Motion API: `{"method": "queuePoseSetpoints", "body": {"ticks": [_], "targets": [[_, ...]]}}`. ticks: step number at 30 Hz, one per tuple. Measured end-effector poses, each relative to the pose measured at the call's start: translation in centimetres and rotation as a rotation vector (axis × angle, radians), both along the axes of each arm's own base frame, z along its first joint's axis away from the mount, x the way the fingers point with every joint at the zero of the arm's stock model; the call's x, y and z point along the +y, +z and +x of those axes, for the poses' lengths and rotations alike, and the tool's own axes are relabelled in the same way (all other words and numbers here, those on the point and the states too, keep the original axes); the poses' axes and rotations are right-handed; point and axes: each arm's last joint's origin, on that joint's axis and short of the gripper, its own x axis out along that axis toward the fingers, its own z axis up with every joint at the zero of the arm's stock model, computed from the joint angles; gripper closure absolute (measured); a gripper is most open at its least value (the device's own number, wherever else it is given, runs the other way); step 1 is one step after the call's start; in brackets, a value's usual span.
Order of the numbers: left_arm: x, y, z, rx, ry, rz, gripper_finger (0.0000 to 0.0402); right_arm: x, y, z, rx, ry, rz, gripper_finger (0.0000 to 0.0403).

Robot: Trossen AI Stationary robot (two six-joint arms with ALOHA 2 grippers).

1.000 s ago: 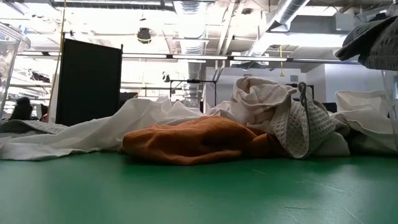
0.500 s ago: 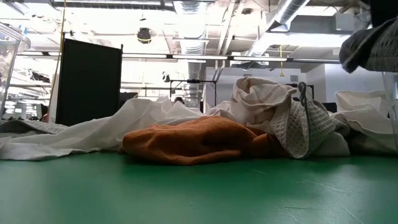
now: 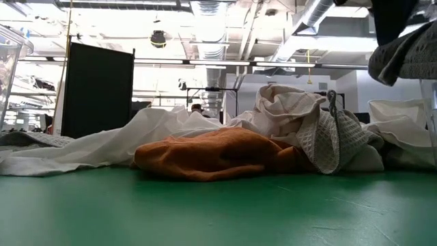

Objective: Sort towels by color in basket
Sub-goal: Put the gray towel into the right transparent bin

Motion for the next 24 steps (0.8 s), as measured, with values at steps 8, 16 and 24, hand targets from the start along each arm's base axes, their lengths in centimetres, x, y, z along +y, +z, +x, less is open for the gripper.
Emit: {"method": "queuePoseSetpoints", "body": {"ticks": [8,16,24], "targets": [[0.0,0.0,0.0,0.003,0.000,-0.001,0.0141,0.6,-0.4,0.1,-0.011,0.058,0.048,0.0374],[0.0,0.0,0.0,0.003,-0.001,-0.001,0.0141,3.0,1.1,-0.9,-0.058,0.158,0.090,0.0388],[0.0,-0.1,0.0,0.011,0.000,-0.006,0.0141,7.2,5.0,-4.7,-0.095,0.090,0.262,0.0390]]}}
